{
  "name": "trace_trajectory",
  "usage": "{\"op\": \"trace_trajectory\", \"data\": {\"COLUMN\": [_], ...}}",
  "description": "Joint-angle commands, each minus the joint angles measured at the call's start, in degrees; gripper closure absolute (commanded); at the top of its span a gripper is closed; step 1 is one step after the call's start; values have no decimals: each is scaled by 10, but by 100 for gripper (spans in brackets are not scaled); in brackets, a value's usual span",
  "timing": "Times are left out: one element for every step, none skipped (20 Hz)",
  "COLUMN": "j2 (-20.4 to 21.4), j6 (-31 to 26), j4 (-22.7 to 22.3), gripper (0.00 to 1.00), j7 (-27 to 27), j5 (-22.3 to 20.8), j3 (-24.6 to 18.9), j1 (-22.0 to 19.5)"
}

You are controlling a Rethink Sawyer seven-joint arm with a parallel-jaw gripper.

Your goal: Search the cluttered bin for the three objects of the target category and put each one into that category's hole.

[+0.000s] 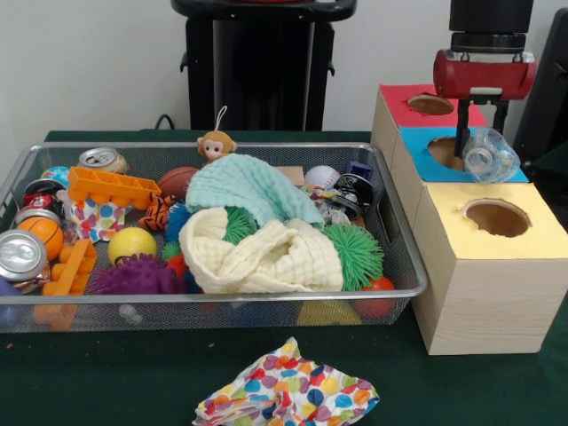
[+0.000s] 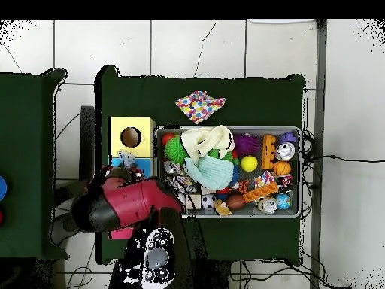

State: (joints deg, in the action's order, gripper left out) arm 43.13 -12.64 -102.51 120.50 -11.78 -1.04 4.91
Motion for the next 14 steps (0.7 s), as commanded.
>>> {"op": "trace_trajectory", "data": {"j2": [-47,-47,-46,-45,-43,-42,-39,-38,-35,-34,-31,-30,-28,-27], "j6": [7,9,14,15,16,17,14,13,9,7,-2,-5,-7,-7], "j4": [-69,-70,-74,-77,-79,-80,-82,-82,-82,-81,-81,-80,-82,-82], "gripper": [100,100,100,100,100,100,100,100,100,100,100,100,100,100], "j7": [60,58,58,56,55,54,49,49,45,44,36,34,31,31], "j5": [-23,-24,-25,-25,-26,-25,-26,-26,-26,-26,-28,-27,-28,-28], "j3": [11,11,11,11,10,10,7,8,7,8,7,7,5,6], "j1": [-3,-3,-3,-3,-3,-3,-6,-5,-6,-4,-8,-8,-13,-12]}}
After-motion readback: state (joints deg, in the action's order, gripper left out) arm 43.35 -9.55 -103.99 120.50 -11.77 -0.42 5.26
